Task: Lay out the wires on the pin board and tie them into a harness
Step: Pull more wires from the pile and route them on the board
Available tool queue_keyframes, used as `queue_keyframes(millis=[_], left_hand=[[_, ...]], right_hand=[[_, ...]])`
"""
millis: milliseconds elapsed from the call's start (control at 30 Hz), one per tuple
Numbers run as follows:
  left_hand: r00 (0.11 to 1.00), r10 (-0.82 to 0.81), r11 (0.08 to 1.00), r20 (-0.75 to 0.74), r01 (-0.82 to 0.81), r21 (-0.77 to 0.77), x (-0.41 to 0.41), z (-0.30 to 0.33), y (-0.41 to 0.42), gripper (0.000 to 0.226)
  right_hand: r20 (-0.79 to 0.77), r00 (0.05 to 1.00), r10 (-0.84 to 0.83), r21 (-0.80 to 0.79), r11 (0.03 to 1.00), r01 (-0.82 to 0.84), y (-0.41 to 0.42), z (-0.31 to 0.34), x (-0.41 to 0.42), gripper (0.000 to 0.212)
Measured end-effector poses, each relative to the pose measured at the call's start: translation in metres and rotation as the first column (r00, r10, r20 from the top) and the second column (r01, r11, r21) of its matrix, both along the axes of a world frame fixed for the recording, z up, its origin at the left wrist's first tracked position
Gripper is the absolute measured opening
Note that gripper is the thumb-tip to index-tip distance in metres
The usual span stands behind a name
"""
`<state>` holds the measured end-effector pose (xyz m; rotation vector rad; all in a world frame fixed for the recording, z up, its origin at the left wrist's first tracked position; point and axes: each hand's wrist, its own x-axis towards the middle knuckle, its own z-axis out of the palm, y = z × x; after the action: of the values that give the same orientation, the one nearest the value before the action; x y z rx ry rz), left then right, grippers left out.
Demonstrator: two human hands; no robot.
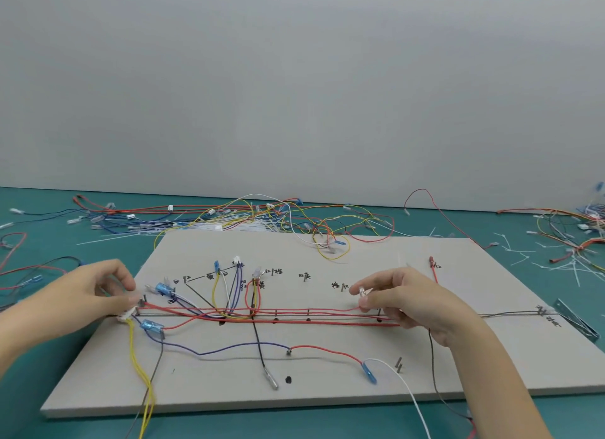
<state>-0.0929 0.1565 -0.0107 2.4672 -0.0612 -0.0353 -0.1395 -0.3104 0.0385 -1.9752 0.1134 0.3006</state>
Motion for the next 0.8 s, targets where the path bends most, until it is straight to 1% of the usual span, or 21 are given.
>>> queue_keyframes(millis=[67,167,267,333,467,567,600,667,800], left_hand=[[0.996,-0.004,1.000,0.088,0.002,0.022,-0.003,0.006,-0.011,0.028],[0.975,-0.005,1.000,0.223,0.001,0.018,-0.006,0.016,-0.035,0.029],[0.948,-0.102,0.990,0.303,0.128,-0.065,-0.014,0.027,-0.071,0.022],[0.933,-0.191,0.973,0.305,0.221,-0.065,-0.022,0.031,-0.097,0.021],[0.891,-0.342,0.933,0.297,0.359,-0.003,-0.033,0.029,-0.135,0.016],[0.853,-0.439,0.898,0.281,0.426,0.112,-0.030,0.022,-0.153,0.009],[0.847,-0.456,0.890,0.273,0.432,0.148,-0.029,0.020,-0.156,0.008],[0.847,-0.459,0.888,0.267,0.427,0.172,-0.026,0.017,-0.159,0.008],[0.861,-0.432,0.902,0.270,0.409,0.141,-0.022,0.014,-0.154,0.018]], right_hand=[[-0.028,1.000,0.010,-0.016,1.000,-0.011,-0.001,0.000,-0.001,0.015],[-0.040,0.999,0.006,-0.036,0.999,-0.007,-0.002,0.000,-0.001,0.014],[-0.043,0.999,0.004,-0.048,0.999,-0.006,-0.003,0.000,-0.001,0.014],[-0.050,0.999,0.003,-0.066,0.998,-0.006,-0.003,-0.001,-0.001,0.014],[-0.056,0.998,-0.012,-0.076,0.997,0.008,-0.001,-0.003,0.000,0.014],[-0.052,0.998,-0.021,-0.077,0.997,0.017,-0.002,-0.003,0.000,0.013],[-0.049,0.999,-0.022,-0.080,0.997,0.018,-0.003,-0.003,0.000,0.013],[-0.048,0.999,-0.020,-0.084,0.996,0.016,-0.003,-0.003,0.000,0.012],[-0.037,0.999,-0.031,-0.069,0.997,0.028,-0.001,-0.003,-0.001,0.012]])
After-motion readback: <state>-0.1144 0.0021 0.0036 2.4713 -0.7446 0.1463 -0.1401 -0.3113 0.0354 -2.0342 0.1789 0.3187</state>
